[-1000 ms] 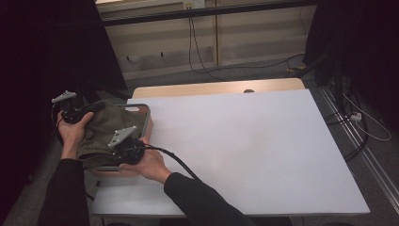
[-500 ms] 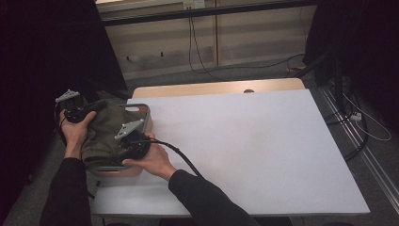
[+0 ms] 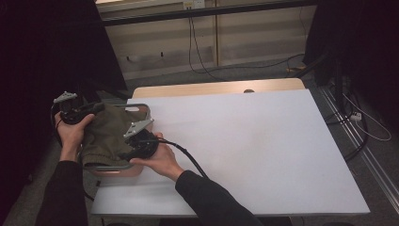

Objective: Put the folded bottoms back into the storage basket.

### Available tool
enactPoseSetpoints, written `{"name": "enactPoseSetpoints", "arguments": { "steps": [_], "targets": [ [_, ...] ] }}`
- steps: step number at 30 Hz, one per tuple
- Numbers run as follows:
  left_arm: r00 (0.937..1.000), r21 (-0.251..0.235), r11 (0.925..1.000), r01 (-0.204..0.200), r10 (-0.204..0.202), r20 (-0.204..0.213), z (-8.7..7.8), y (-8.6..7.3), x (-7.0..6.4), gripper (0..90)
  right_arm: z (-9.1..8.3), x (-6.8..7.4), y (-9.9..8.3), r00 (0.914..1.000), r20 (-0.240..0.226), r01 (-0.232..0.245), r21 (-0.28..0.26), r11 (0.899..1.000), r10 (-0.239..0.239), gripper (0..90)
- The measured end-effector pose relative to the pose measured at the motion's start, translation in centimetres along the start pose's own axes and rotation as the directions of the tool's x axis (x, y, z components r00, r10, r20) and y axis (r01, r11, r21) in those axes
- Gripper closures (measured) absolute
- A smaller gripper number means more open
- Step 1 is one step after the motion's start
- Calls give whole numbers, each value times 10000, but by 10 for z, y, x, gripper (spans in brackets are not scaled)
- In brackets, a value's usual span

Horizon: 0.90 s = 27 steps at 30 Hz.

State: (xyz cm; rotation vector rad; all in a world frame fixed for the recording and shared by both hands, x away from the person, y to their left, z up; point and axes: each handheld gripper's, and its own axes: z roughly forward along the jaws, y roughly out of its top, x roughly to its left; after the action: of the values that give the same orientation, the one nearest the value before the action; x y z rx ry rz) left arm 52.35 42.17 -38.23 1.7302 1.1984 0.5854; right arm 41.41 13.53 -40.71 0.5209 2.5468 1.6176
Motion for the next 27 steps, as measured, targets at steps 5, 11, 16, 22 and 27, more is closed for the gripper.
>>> {"name": "enactPoseSetpoints", "arguments": {
  "steps": [5,11,16,22,27],
  "targets": [
    [9951,-327,9962,812,-829,-538,-14,-9,11,373,-9,2,-3,10000,31,0,-225,9997,1,354],
    [9931,-162,9933,1148,-1152,-235,-26,-17,19,522,-19,3,-9,9998,192,110,-305,9995,-104,310],
    [9940,49,9942,1074,-1074,196,-16,-22,14,733,-24,1,-11,9995,294,109,-278,9996,-101,304],
    [9985,559,9976,400,-420,340,-3,-17,3,882,-26,0,-15,9997,236,-61,-328,9994,68,301],
    [9991,1065,9939,285,-316,275,8,-21,-1,885,-29,1,-16,9996,266,-65,-380,9993,76,300]
  ]
}}
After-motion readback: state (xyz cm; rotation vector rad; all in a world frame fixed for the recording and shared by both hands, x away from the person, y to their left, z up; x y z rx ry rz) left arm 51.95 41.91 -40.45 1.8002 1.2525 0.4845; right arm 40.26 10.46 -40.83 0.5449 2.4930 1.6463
